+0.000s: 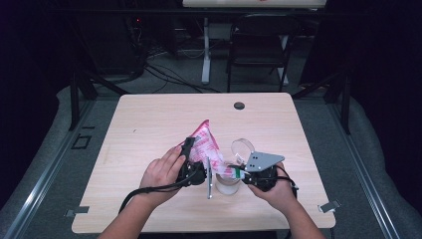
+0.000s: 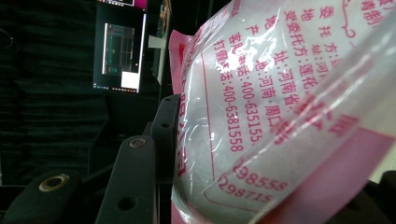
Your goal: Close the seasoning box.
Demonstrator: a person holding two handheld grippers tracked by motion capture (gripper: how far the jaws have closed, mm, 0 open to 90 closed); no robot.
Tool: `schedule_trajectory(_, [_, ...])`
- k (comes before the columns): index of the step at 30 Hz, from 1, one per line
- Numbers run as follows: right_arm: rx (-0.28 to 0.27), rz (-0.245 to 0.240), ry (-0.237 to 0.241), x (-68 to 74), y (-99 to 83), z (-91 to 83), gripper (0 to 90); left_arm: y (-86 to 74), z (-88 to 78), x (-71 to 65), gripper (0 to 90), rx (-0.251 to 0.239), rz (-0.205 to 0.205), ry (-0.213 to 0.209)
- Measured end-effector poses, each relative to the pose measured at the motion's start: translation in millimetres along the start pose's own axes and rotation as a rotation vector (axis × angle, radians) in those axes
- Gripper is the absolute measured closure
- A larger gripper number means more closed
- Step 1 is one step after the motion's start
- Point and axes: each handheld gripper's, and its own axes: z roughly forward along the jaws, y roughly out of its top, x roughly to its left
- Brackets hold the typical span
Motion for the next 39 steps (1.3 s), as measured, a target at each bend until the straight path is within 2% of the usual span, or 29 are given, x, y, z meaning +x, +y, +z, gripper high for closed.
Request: schedule_trajectory(39, [0.0,0.004,-0.001,-0.8,-0.7,-0.1,90.0,2.5,-0.7,2.2,60.5,-0.004,0.011,0.011])
